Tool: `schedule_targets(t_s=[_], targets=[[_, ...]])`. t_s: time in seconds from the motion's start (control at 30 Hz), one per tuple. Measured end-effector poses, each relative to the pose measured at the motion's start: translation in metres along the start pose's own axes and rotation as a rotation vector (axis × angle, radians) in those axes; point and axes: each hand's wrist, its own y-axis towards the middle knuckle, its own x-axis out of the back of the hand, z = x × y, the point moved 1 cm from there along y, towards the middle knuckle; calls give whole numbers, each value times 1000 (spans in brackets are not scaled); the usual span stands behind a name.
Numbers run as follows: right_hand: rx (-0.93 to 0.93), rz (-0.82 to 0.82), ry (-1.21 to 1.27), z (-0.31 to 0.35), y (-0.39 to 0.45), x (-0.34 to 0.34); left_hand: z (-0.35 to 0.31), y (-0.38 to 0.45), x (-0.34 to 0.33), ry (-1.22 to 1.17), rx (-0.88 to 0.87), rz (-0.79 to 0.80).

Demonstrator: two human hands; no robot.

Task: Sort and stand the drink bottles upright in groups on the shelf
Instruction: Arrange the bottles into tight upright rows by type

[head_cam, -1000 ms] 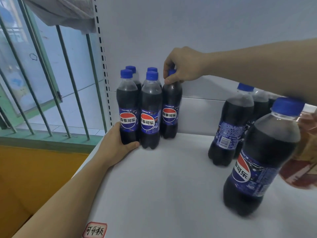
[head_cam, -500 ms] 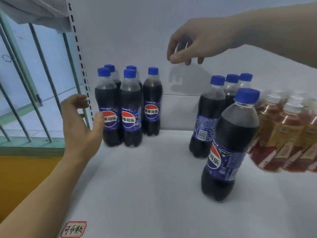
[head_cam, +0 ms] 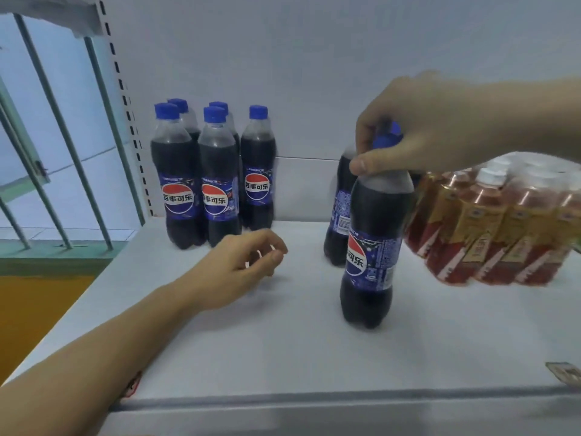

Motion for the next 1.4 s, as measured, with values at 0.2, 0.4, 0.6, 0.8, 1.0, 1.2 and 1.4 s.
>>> schedule_targets(t_s=[0.2, 0.4, 0.6, 0.8, 1.0, 1.2, 1.4], targets=[[54, -157, 157, 33, 25, -16, -3, 0, -8, -3, 56, 161], [61, -261, 204, 42, 87, -19, 3, 5, -10, -263, 168, 16], [57, -183, 196, 44, 142, -36, 19, 6, -1, -442, 410, -167], [148, -159, 143, 47, 164, -53, 18, 6, 5, -299, 466, -188], [192, -251, 118, 45, 164, -65, 7, 2, 12, 39, 288, -370], [186, -256, 106, 45, 168, -73, 22, 1, 0, 98, 226, 12], [88, -210, 87, 41, 164, -64, 28, 0, 2, 109, 212, 14]])
